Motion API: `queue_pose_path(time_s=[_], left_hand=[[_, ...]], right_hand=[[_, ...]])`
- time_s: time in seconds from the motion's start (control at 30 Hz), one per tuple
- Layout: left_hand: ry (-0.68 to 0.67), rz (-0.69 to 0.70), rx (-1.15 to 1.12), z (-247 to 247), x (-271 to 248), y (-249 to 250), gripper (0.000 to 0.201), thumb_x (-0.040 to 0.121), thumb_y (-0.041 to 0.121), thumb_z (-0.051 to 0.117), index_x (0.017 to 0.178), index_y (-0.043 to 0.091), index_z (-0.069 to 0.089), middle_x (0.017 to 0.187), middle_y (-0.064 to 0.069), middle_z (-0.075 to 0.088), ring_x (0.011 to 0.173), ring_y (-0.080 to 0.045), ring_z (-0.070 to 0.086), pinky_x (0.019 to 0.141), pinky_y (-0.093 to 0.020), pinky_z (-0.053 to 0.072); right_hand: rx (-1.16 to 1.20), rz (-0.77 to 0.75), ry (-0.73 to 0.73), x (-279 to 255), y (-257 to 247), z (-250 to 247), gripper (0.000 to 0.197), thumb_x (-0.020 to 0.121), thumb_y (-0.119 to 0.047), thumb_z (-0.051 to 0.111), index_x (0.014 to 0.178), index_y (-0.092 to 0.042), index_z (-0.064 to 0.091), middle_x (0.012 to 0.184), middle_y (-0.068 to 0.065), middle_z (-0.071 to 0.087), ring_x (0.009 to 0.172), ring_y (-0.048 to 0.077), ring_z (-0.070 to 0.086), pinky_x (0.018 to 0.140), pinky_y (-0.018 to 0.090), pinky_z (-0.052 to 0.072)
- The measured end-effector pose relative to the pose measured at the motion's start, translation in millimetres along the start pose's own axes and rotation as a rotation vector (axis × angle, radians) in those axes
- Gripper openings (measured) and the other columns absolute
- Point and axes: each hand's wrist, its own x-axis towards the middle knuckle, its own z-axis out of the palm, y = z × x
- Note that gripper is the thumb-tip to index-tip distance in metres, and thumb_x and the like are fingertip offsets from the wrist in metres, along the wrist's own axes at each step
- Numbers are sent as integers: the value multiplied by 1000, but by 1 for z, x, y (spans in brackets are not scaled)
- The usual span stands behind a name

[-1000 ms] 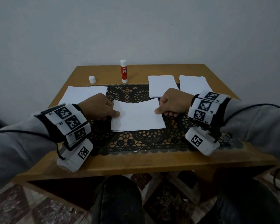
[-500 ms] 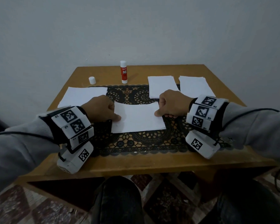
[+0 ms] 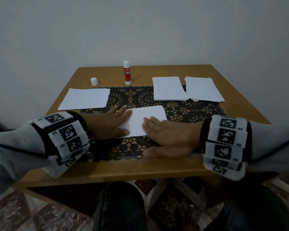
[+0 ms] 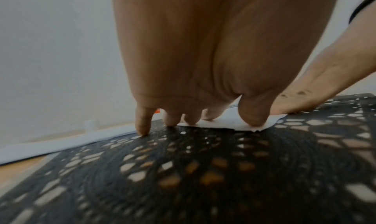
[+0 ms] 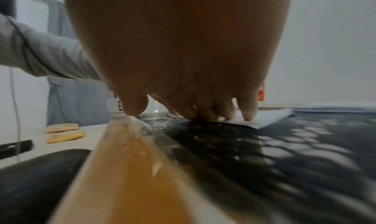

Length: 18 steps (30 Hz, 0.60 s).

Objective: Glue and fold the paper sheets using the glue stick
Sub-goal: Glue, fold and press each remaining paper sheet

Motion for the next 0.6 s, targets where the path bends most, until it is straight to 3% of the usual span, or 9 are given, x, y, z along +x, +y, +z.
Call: queue_pose_path(time_s=[0.13, 0.27, 0.43, 0.6], left_hand=[[-13, 10, -21, 0, -1, -2, 80, 94, 59, 26, 147, 27, -24, 154, 4, -30, 144, -18, -21, 115, -55, 3], [-14, 14, -33, -2, -7, 0, 80, 94, 59, 27, 148, 27, -23, 154, 5, -30, 144, -18, -21, 115, -54, 3], [-19, 8, -34, -4, -11, 5, 79, 96, 57, 28, 149, 25, -22, 155, 3, -29, 144, -19, -21, 116, -51, 5], [-24, -6, -23, -5, -10, 7, 79, 96, 57, 29, 149, 26, -21, 155, 3, -28, 145, -20, -20, 116, -51, 5]], right_hand=[[37, 143, -3, 1, 7, -3, 99, 89, -74, 19, 149, -6, -20, 156, 13, -27, 146, 25, -21, 122, 42, -1], [-29, 26, -73, -17, -2, 6, 102, 84, -76, 13, 148, -5, -22, 155, 13, -29, 145, 26, -23, 121, 42, -4], [-5, 125, -50, -18, 15, 2, 97, 87, -73, 14, 151, -8, -18, 158, 11, -24, 146, 24, -20, 121, 42, -4], [-35, 35, -23, -3, -8, -4, 97, 88, -74, 15, 151, -8, -16, 158, 10, -23, 147, 23, -18, 121, 42, -2]])
